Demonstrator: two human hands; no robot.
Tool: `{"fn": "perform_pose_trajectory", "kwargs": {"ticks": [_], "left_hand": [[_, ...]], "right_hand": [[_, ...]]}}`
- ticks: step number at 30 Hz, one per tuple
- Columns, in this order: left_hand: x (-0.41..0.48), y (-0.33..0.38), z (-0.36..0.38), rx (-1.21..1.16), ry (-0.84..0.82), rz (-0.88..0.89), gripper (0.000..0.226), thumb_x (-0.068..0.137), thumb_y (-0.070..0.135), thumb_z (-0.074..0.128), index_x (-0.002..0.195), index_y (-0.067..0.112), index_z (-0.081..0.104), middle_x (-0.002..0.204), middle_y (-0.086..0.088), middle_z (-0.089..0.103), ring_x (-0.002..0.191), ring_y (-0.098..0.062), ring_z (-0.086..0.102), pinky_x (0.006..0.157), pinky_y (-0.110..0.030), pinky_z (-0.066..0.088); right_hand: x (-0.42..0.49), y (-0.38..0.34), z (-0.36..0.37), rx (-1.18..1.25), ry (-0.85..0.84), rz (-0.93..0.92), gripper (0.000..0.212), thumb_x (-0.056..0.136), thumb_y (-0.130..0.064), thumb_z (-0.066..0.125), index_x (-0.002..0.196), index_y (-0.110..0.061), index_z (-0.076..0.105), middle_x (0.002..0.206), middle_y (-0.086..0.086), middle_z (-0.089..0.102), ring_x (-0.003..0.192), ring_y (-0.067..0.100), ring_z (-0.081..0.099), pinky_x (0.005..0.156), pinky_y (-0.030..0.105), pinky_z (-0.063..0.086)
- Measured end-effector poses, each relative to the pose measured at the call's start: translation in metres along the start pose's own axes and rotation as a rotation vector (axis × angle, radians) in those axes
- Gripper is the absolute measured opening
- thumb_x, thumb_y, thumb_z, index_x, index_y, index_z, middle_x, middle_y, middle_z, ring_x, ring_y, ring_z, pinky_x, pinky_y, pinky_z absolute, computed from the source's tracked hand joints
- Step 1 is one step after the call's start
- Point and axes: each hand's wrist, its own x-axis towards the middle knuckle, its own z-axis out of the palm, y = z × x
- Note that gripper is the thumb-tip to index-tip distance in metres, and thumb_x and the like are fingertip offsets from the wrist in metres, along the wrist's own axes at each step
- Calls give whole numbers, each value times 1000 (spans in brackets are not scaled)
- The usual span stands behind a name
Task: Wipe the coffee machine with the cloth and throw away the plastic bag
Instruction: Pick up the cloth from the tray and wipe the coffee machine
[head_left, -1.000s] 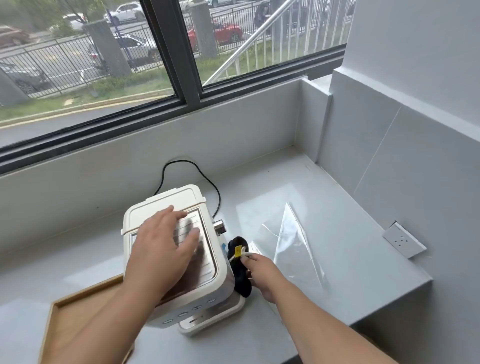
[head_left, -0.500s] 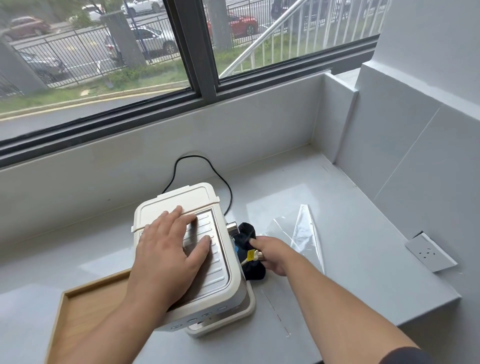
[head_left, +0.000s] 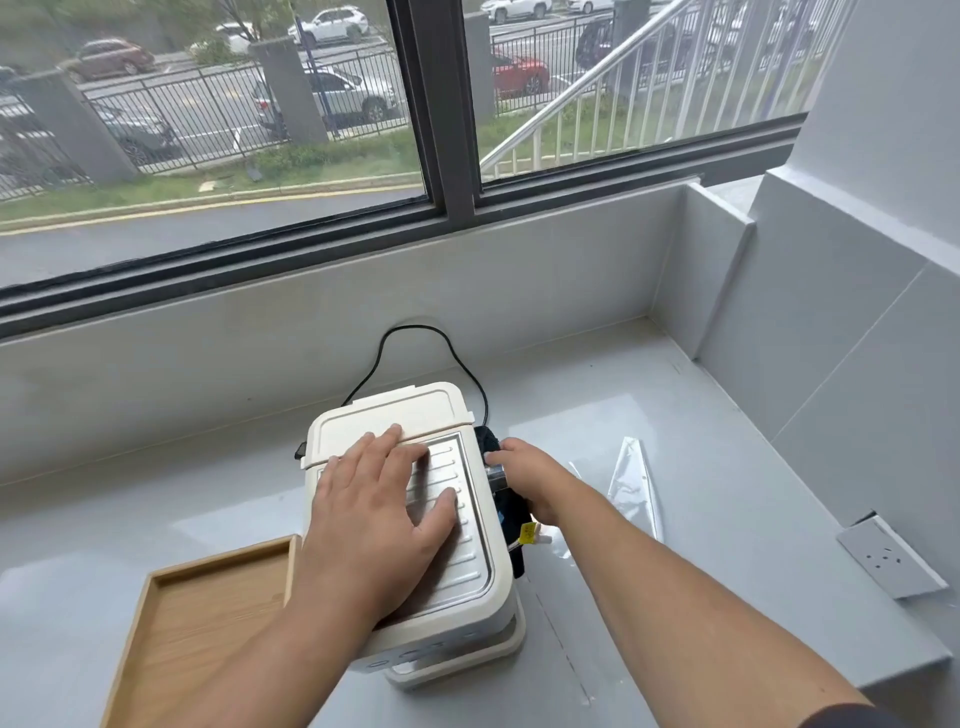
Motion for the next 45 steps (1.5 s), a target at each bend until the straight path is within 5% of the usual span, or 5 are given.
{"fn": "perform_pose_trajectory", "kwargs": {"ticks": [17,21,26,34,45], "left_hand": [[-2,3,-3,0,-7,3,67,86,74,31,143,43,47,168,13,32,157,-16,18,130,-46,10],[-2,2,-2,-6,-8,-2,67,86,74,32,143,42,48,169,11,31,158,-17,18,130,-47,9],[-2,2,0,-17,-4,-7,67,85,74,32,142,42,50,169,10,33,158,-19,20,130,-47,10],[-2,0,1,-24,-2,4,73,87,74,30,148,37,47,169,8,32,159,-19,16,130,-47,6],[-6,-6,-13,-324,88,-15,30,84,49,49,103,26,56,111,10,57,113,-17,46,104,-35,40]], "right_hand": [[-52,-59,10,166,27,-283,12,89,-12,54,87,-19,63,76,8,64,70,25,61,61,32,49],[-61,-66,18,26,161,-402,9,77,-21,54,81,-14,57,75,8,52,72,22,47,68,37,40],[-72,-75,26,-202,342,-542,7,75,-26,52,78,-25,59,51,-14,46,50,11,39,50,27,36],[-93,-102,58,-560,220,-578,13,70,-34,58,80,-34,64,58,-14,60,54,7,51,55,27,43],[-108,-99,81,-616,60,-524,12,79,-26,61,83,-37,66,76,-8,65,66,8,57,69,31,50]]}}
